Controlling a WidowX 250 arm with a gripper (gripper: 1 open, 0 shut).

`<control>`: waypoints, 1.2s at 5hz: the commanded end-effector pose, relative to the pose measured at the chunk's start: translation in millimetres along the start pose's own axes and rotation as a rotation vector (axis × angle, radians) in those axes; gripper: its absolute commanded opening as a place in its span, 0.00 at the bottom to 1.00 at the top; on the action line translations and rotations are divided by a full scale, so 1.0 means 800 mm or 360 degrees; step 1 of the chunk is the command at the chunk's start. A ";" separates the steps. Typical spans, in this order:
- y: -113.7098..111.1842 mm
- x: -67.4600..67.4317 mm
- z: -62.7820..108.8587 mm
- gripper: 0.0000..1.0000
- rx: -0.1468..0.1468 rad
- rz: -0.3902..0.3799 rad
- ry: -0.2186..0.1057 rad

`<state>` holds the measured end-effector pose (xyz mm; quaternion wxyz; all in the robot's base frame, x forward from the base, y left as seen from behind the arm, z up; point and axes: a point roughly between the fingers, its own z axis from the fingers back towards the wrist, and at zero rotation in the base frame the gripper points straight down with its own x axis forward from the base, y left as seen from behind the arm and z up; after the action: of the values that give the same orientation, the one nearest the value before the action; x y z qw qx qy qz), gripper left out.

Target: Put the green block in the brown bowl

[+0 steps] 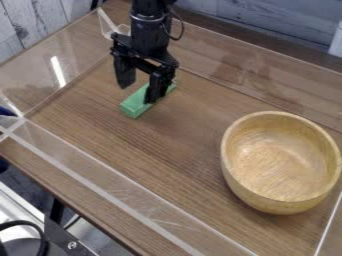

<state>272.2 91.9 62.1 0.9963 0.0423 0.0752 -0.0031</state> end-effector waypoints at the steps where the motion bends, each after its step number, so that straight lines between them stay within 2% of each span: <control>1: 0.008 0.014 0.022 1.00 0.0033 -0.0018 -0.0126; 2: 0.013 0.021 0.016 1.00 0.0026 -0.0035 -0.0126; 3: 0.011 0.022 0.007 1.00 0.0053 -0.0030 -0.0130; 4: 0.014 0.019 0.004 1.00 0.0046 0.0005 -0.0148; 5: 0.015 0.016 0.004 0.00 0.0043 0.0041 -0.0171; 6: 0.010 0.016 0.000 0.00 0.0035 0.0057 -0.0170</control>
<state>276.2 98.3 43.9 0.9976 0.0446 0.0522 0.0125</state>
